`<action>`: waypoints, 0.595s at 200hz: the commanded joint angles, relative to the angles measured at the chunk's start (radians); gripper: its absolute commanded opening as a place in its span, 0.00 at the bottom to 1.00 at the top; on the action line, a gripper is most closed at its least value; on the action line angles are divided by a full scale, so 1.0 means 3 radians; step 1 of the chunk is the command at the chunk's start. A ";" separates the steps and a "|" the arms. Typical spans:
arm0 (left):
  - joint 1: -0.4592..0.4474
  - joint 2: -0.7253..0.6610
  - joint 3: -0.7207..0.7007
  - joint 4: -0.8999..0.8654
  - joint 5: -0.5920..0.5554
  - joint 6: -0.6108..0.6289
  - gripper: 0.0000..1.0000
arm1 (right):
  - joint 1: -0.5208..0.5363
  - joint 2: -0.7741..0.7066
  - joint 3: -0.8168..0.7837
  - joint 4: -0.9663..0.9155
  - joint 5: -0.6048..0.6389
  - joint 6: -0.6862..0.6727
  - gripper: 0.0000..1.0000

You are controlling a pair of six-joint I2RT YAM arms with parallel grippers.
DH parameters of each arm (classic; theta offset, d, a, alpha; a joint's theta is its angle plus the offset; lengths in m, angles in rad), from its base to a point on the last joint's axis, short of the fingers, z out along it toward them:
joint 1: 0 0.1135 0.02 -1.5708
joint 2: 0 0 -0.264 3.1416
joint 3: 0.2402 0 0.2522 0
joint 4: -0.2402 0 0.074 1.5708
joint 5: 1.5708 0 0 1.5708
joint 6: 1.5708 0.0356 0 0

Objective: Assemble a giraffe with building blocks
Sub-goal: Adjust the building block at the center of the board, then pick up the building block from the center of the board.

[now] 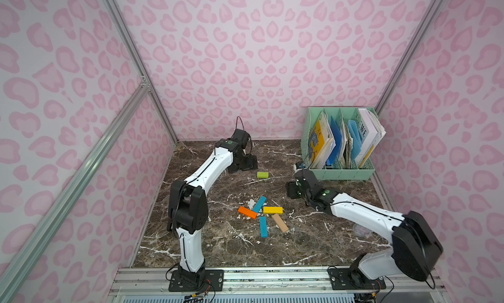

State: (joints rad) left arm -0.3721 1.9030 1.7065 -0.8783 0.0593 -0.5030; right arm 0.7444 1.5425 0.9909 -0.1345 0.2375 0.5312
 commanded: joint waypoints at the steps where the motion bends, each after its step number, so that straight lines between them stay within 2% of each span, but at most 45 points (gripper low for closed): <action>1: 0.0063 -0.0287 -0.0382 0.0238 0.0003 -0.0057 0.92 | 0.0143 0.0603 0.0611 -0.0420 -0.0319 0.0450 0.69; 26: 0.0088 -0.0527 -0.0631 0.0263 -0.0025 0.0017 0.92 | 0.0239 0.1331 0.1484 -0.0943 -0.0421 0.0875 0.69; 42: 0.0113 -0.0635 -0.0704 0.0249 -0.0047 0.0054 0.92 | 0.0253 0.1632 0.1827 -0.1128 -0.0613 0.1134 0.66; 66: 0.0218 -0.0763 -0.0780 0.0216 -0.0135 0.0042 0.92 | 0.0277 0.1809 0.2007 -0.1135 -0.0856 0.1506 0.63; 88: 0.0442 -0.0908 -0.0957 0.0262 -0.0180 -0.0039 0.92 | 0.0300 0.1851 0.1993 -0.1082 -0.0986 0.1762 0.61; 119: 0.0853 -0.1173 -0.1300 0.0467 -0.0026 -0.0169 0.91 | 0.0368 0.2061 0.2185 -0.1255 -0.1073 0.1817 0.60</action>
State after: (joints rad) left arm -0.1745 1.6012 1.3693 -0.7868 0.0319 -0.5236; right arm 0.8413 2.1235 1.6043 -0.4473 -0.0410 1.0172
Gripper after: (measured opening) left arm 0.915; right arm 0.609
